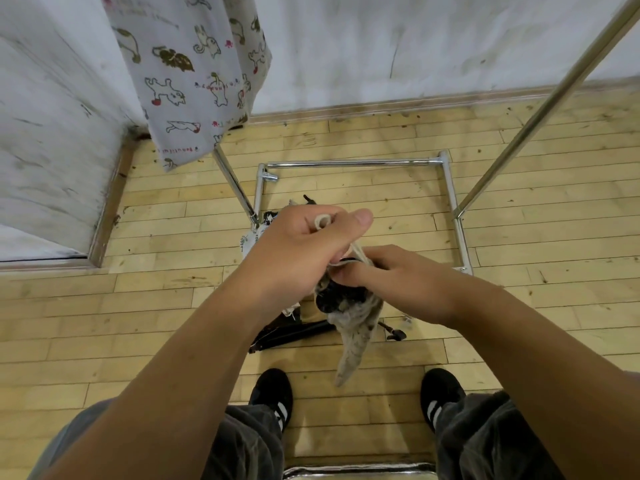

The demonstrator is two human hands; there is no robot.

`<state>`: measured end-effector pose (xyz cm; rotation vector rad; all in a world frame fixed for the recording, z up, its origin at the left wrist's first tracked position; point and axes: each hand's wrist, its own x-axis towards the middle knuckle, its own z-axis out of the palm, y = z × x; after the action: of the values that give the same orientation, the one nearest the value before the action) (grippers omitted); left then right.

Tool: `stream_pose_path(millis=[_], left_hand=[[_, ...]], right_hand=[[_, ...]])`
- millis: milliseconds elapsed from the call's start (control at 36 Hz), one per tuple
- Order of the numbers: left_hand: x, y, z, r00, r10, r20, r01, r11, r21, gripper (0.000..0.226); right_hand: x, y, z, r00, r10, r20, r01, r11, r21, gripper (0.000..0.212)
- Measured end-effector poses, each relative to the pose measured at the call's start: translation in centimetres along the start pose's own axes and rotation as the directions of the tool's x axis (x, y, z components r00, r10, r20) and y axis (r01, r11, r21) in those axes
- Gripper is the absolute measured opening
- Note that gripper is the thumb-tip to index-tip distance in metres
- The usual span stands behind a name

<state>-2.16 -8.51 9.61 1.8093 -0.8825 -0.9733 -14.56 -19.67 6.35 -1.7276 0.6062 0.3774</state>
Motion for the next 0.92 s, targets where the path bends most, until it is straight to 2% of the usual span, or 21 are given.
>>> stream_pose_path(millis=[83, 111, 167, 222, 389, 444, 500, 556, 639, 722, 833, 917], left_hand=[[0.1, 0.0, 0.1, 0.999, -0.02, 0.029, 0.019, 0.999, 0.04, 0.053], [0.2, 0.0, 0.2, 0.999, -0.026, 0.023, 0.025, 0.999, 0.025, 0.052], [0.1, 0.1, 0.2, 1.0, -0.026, -0.008, 0.026, 1.0, -0.005, 0.049], [-0.1, 0.1, 0.2, 1.0, 0.0, -0.03, 0.0, 1.0, -0.016, 0.045], [-2.3, 0.9, 0.7, 0.989, 0.117, -0.089, -0.12, 0.993, -0.02, 0.053], [-3.3, 1.8, 0.8, 0.982, 0.122, -0.146, -0.128, 0.991, -0.036, 0.054], [-4.3, 2.9, 0.5, 0.983, 0.113, -0.146, -0.12, 0.992, -0.046, 0.052], [-4.8, 3.3, -0.1, 0.992, 0.096, -0.08, -0.101, 0.993, -0.063, 0.046], [-5.9, 4.8, -1.5, 0.996, 0.086, 0.021, -0.084, 0.994, -0.062, 0.035], [-6.8, 6.5, -2.5, 0.993, 0.108, 0.043, -0.104, 0.991, -0.079, 0.026], [-7.7, 8.4, -3.7, 0.996, 0.086, 0.028, -0.085, 0.996, -0.036, 0.014], [-8.1, 9.2, -4.7, 0.998, 0.065, -0.017, -0.065, 0.997, -0.028, 0.025]], right_hand=[[0.0, 0.3, 0.1, 0.999, 0.005, -0.044, -0.006, 1.0, -0.024, 0.065], [-0.1, 0.3, 0.0, 0.999, -0.019, -0.048, 0.019, 1.0, -0.007, 0.06], [-0.5, 0.0, 0.2, 0.995, -0.083, -0.058, 0.087, 0.993, 0.076, 0.036], [-0.8, -0.2, 0.5, 0.988, -0.124, -0.096, 0.133, 0.986, 0.099, 0.026], [-2.1, -0.5, 1.5, 0.98, -0.16, -0.12, 0.165, 0.986, 0.033, 0.023], [-2.8, -1.3, 1.4, 0.977, -0.16, -0.143, 0.164, 0.986, 0.015, 0.033], [-3.8, -2.2, 1.2, 0.973, -0.175, -0.151, 0.174, 0.985, -0.023, 0.044], [-4.7, -2.7, 0.9, 0.966, -0.207, -0.157, 0.205, 0.978, -0.027, 0.031], [-6.9, -3.9, 0.6, 0.936, -0.267, -0.231, 0.289, 0.955, 0.068, 0.019], [-8.7, -4.9, 0.3, 0.905, -0.285, -0.316, 0.335, 0.935, 0.117, 0.013], [-10.0, -6.8, 0.0, 0.89, -0.287, -0.354, 0.352, 0.926, 0.134, 0.022], [-10.8, -8.7, -0.4, 0.896, -0.265, -0.357, 0.351, 0.914, 0.201, 0.031]])
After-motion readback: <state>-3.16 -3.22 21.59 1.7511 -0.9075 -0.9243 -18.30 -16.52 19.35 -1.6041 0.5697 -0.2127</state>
